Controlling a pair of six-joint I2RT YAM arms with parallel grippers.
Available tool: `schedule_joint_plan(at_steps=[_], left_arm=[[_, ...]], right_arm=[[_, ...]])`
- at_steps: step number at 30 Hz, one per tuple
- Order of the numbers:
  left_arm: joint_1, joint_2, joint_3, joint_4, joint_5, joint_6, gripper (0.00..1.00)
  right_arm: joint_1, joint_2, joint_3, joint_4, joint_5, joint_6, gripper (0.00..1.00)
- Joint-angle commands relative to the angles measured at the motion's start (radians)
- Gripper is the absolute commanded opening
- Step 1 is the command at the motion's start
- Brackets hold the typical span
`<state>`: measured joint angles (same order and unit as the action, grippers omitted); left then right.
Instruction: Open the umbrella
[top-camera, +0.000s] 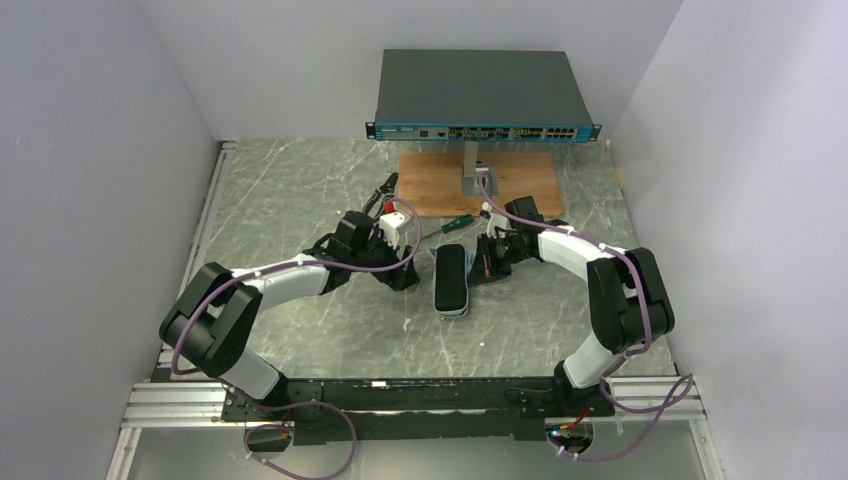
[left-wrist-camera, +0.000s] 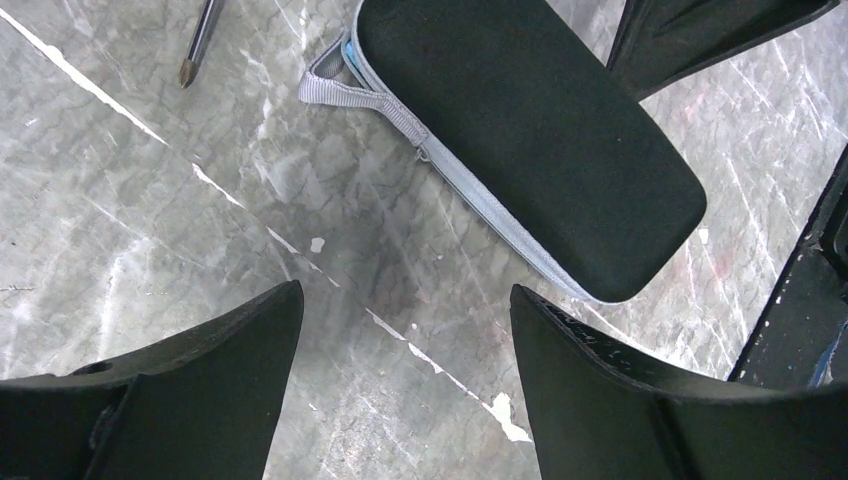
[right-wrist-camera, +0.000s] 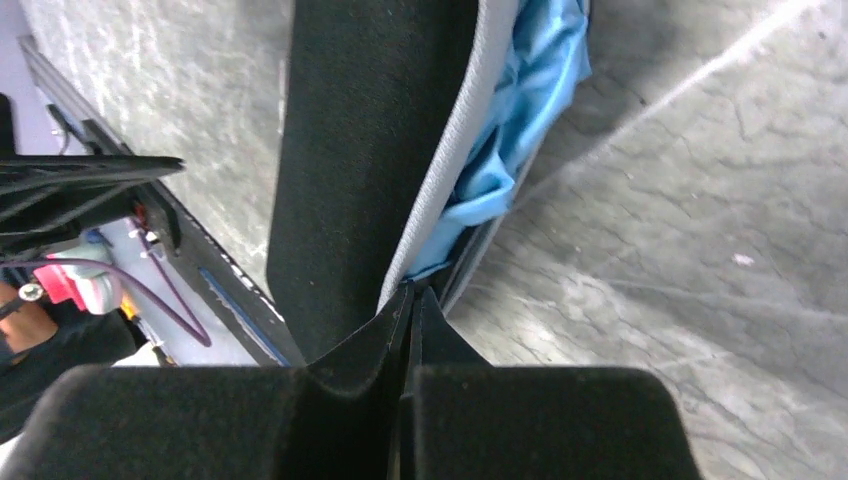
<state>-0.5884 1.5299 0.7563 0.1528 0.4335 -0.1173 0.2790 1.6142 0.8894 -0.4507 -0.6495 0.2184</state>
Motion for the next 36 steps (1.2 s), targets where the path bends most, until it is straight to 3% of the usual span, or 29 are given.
schedule_joint_plan(at_steps=[1, 7, 12, 16, 18, 28, 32, 36], left_arm=[[-0.003, 0.019, 0.034, 0.024, 0.018, 0.011, 0.81], [-0.002, 0.019, 0.031, 0.032, 0.017, 0.010, 0.83], [-0.003, 0.001, 0.024, 0.041, 0.023, 0.011, 0.85], [-0.003, -0.018, 0.012, 0.039, 0.021, 0.019, 0.86], [-0.004, -0.028, 0.003, 0.039, 0.019, 0.021, 0.86], [-0.008, -0.060, -0.017, 0.042, 0.019, 0.062, 0.86], [-0.097, -0.172, -0.034, 0.027, -0.112, 0.216, 0.92], [-0.167, -0.267, -0.063, 0.022, -0.210, 0.251, 0.99]], right_arm=[[0.009, 0.014, 0.054, 0.063, -0.091, 0.040, 0.00], [0.022, 0.022, 0.043, 0.073, -0.133, 0.054, 0.03], [0.029, 0.046, 0.058, 0.079, -0.158, 0.074, 0.29], [0.043, 0.040, 0.079, 0.088, -0.152, 0.114, 0.58], [0.054, 0.043, 0.088, 0.089, -0.145, 0.131, 0.66], [0.106, 0.094, 0.158, 0.091, -0.087, 0.182, 0.64], [0.105, 0.073, 0.179, 0.096, -0.124, 0.210, 0.62], [0.106, 0.033, 0.149, 0.169, -0.177, 0.281, 0.62]])
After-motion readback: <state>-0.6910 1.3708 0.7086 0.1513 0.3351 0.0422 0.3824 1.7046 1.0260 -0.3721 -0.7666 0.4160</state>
